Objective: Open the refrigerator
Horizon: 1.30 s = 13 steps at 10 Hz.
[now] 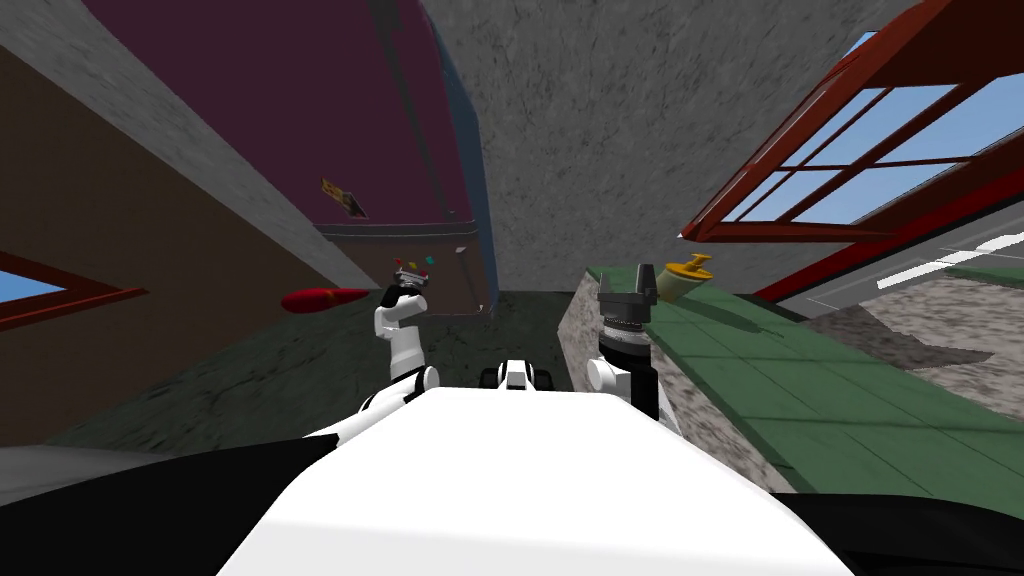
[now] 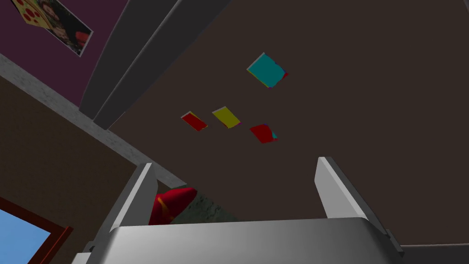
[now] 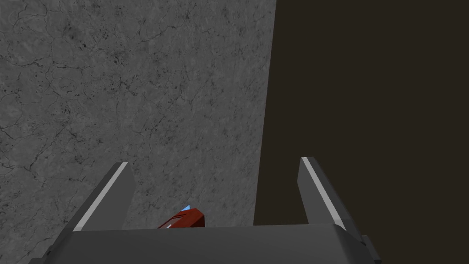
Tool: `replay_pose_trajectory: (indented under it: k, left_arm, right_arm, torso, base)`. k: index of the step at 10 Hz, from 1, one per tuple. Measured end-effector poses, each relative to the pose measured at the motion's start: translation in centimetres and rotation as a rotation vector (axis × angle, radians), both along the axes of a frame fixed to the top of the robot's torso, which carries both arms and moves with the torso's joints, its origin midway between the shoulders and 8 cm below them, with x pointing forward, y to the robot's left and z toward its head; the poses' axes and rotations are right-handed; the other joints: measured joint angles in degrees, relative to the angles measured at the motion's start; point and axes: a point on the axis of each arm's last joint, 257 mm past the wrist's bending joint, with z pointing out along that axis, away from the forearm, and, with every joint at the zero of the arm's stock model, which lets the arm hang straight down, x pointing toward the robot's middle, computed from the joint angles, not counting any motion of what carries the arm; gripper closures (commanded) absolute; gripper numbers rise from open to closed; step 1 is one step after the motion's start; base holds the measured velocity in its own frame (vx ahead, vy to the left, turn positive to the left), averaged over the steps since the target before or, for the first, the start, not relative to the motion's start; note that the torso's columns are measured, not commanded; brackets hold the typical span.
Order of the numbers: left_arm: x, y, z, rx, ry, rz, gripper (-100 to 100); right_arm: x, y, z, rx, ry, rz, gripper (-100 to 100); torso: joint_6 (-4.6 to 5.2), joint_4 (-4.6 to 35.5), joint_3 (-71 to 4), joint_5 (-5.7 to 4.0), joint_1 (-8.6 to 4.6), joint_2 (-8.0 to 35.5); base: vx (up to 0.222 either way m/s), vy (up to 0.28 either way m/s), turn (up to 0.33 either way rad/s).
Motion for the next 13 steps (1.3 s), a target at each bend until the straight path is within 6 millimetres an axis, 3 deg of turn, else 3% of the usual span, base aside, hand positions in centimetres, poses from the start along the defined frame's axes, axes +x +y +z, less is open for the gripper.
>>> replay_pose_trajectory:
  k: [13]
  left_arm:
    - [-2.3, 5.7, 0.5, -0.099, 0.103, 0.110, -100]
  right_arm:
    - [0.0, 0.0, 0.0, 0.000, 0.000, 0.000, 0]
  torso:
    - [-0.02, 0.1, 0.1, 0.07, 0.22, 0.3]
  base:
    - [0.188, -0.155, 0.011]
